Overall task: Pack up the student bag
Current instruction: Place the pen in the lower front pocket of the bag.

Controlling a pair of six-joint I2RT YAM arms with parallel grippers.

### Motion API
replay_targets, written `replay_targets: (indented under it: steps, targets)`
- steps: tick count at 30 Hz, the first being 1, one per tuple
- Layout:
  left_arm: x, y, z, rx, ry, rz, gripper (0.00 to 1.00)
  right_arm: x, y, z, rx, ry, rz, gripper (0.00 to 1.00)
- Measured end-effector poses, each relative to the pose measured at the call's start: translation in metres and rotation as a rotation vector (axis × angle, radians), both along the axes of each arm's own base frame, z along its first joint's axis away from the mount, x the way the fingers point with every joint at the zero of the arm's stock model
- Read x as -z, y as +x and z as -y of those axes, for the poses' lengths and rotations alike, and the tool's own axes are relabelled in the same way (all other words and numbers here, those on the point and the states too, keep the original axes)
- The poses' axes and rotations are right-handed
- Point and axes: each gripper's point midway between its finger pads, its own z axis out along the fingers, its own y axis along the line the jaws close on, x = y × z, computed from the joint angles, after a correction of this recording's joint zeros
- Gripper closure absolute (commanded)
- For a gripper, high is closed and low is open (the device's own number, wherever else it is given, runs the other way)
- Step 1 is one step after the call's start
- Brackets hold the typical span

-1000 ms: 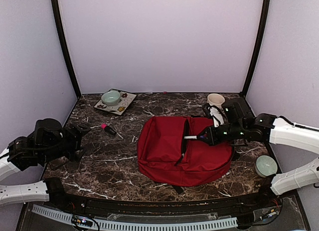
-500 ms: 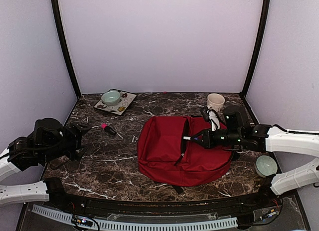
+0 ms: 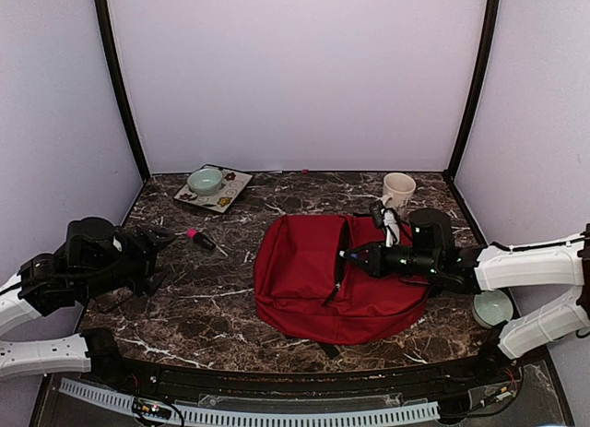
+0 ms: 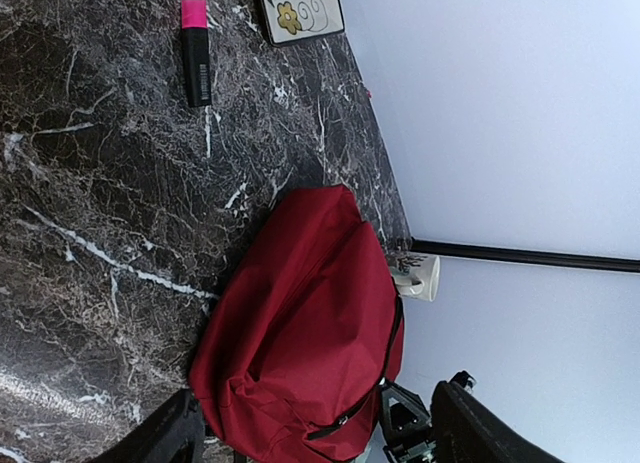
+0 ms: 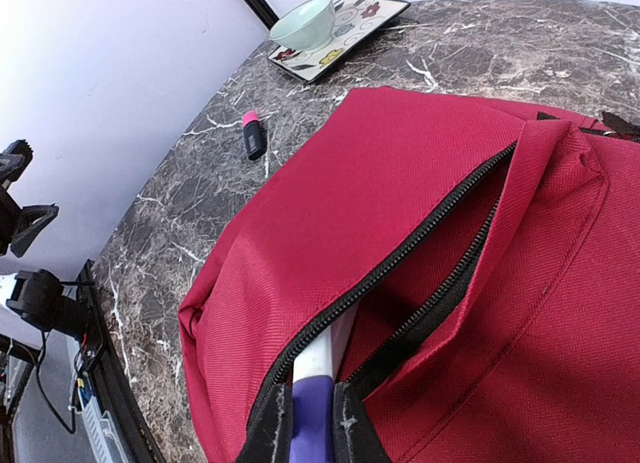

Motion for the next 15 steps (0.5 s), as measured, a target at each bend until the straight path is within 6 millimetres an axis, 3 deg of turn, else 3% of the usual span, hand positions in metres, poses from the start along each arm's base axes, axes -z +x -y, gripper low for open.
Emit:
replay_targets:
  steps: [12,15]
  targets:
    - [0.005,0.005,0.015,0.051,0.045,-0.020,0.21,0.015,0.013,-0.015,-0.005,0.032,0.011,1.00]
    - [0.004,0.006,0.018,0.057,0.045,-0.019,0.21,0.018,0.016,-0.021,-0.020,0.030,0.006,0.95]
